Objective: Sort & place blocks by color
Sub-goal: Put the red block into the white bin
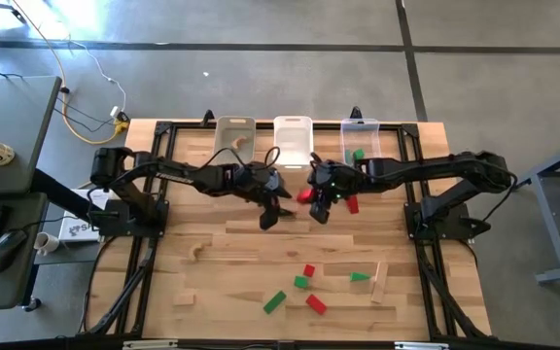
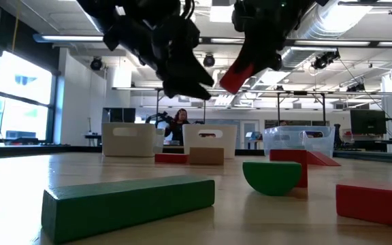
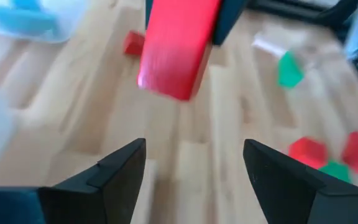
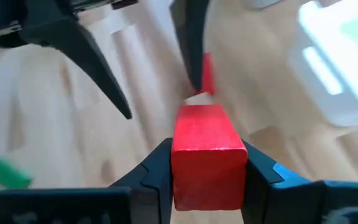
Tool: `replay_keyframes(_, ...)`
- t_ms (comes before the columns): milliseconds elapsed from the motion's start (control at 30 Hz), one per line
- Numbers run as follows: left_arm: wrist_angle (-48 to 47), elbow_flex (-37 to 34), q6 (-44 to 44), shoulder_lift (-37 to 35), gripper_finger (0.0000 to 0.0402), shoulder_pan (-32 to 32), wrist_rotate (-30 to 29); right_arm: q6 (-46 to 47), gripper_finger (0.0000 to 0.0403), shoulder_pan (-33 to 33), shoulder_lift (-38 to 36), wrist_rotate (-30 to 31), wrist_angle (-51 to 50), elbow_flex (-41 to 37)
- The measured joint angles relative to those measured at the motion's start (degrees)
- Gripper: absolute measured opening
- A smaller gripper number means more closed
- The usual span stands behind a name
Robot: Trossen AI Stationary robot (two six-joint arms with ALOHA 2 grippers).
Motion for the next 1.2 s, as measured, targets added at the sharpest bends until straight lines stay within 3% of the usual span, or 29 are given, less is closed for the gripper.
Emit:
replay_keyframes(133,-6.77,0.02,3.44,-2.3,0.0252,0.72,-4.02,0.0,0.0103,-1.82,0.0,5.24,0.44,0.0)
replay_keyframes(333,-14.32,0.02,9.03,-8.04,0.0244,0.69,-14.86,-0.05,0.0103,-5.47,-0.02,12.06,2.99,0.0)
replay_keyframes(733,-22.11,0.02,9.04,-17.91,0.0243,1.55,-29.26,-6.39,0.0103,-12.86,0.32,19.93,18.04,0.0)
replay_keyframes(1000,-27.84,0.02,8.27,-20.93,0.0243,2.88,-36.54,-9.4,0.0103,-17.06,4.55,19.66,28.99,0.0)
replay_keyframes(1200,-33.9,0.0,3.07,-21.24,0.0243,3.76,-37.18,-8.62,0.0103,-19.38,9.67,13.18,30.91,0.0)
